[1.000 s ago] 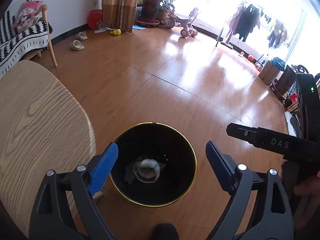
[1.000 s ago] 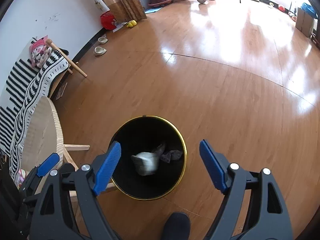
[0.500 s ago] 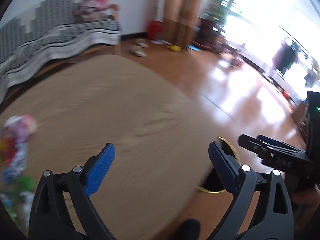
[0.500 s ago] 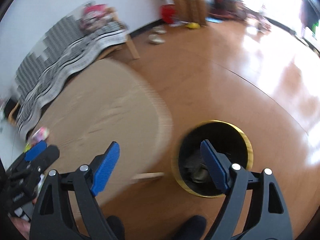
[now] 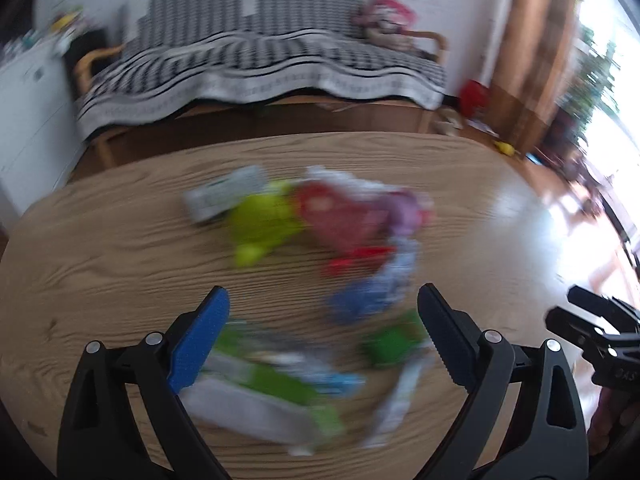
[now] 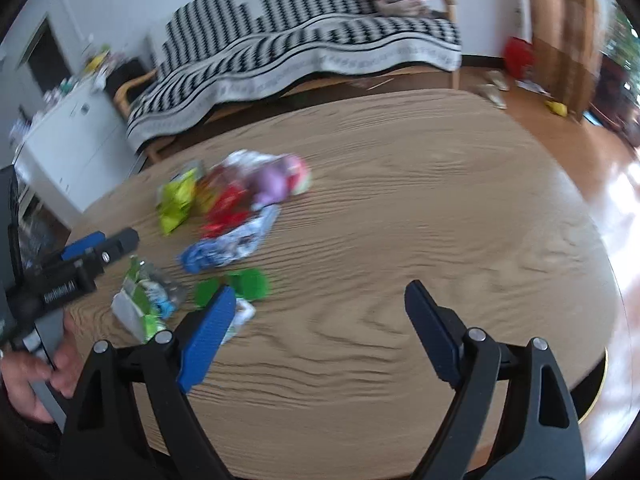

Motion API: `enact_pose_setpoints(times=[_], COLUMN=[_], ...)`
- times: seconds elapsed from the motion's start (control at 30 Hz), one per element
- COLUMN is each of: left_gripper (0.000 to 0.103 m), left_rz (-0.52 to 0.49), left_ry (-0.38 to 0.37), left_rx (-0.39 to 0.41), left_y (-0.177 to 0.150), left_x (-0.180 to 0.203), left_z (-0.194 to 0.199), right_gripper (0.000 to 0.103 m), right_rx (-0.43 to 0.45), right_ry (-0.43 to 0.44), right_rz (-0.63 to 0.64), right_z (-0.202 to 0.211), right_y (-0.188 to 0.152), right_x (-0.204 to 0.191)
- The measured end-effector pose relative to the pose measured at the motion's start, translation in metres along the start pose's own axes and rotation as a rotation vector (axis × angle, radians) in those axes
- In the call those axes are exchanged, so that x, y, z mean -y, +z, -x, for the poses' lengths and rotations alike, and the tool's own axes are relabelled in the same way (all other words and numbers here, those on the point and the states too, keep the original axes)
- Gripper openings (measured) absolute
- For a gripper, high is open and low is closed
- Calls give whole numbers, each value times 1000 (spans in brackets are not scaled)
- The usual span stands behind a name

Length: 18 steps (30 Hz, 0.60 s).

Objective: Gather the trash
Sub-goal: 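Move both tools back over the table, then grasp the green snack bag with the left tool while the right tool grasps a foil wrapper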

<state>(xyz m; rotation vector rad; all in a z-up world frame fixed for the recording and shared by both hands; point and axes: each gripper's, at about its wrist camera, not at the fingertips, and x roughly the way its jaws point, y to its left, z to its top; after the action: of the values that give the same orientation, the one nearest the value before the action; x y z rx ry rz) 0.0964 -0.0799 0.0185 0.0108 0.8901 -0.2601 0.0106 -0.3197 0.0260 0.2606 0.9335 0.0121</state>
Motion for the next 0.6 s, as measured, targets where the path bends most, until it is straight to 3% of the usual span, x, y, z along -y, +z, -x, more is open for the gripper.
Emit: enact_pose_setpoints(times=[0.2,0.43,0.6], left_gripper=[92,92,92], left_rz=[98,151,153], left_ry=[37,1,13], left_rx=[-26,-56,-65], left_y=[-5,12,16], left_x=[-61,-70,-75], left_z=[-7,-36,-55], right_gripper=[83,83,83], right_rx=[-44,-155,-193], right_ry=[33,147,152], right_rz=[17,-120,-180], right_z=[-39,-100,-137], right_y=[9,24,34], right_x=[-35,-40,-44])
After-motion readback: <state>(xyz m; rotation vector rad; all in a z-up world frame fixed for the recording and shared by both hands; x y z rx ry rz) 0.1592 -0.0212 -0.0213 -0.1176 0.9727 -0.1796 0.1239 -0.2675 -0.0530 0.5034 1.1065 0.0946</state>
